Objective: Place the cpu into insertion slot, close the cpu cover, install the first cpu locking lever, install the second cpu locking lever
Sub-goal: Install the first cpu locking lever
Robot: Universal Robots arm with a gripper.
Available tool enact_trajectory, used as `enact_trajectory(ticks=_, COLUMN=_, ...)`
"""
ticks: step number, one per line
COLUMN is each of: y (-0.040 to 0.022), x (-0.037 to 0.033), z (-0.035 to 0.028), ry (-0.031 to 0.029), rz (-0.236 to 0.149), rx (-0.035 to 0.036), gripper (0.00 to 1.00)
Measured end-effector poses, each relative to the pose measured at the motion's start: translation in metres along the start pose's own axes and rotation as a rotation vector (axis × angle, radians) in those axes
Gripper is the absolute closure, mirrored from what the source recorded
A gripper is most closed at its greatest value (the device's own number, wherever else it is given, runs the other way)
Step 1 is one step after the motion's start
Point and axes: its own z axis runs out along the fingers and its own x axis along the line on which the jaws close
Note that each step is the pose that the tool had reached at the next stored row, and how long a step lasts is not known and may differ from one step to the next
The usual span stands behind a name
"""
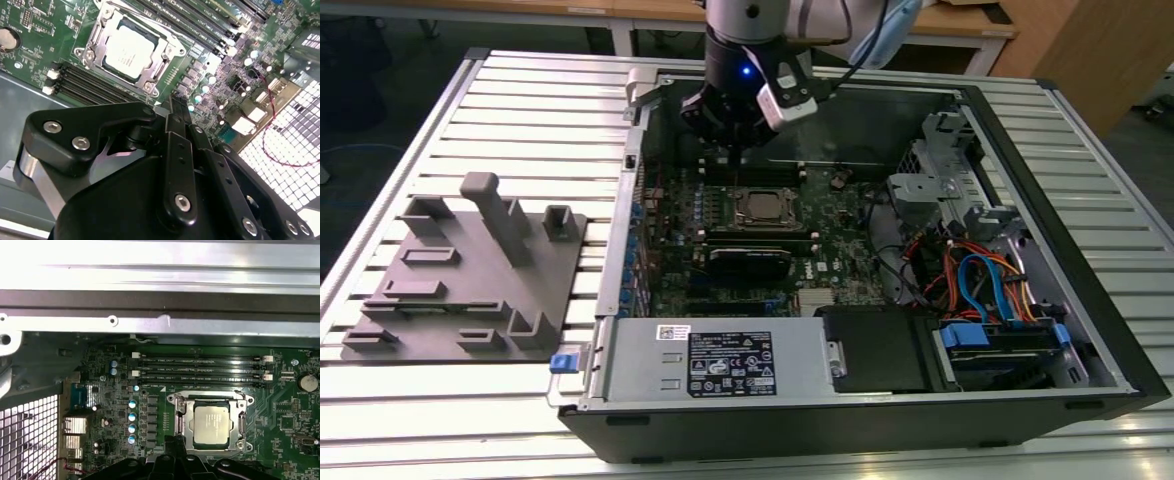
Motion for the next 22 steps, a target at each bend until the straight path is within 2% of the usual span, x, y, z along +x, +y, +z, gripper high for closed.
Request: enact_trajectory(ticks=22, y=0.0231, x=0.0021, z=0.0110, ry=0.0000, rz=0.000, rx=-0.0012, gripper=0.90)
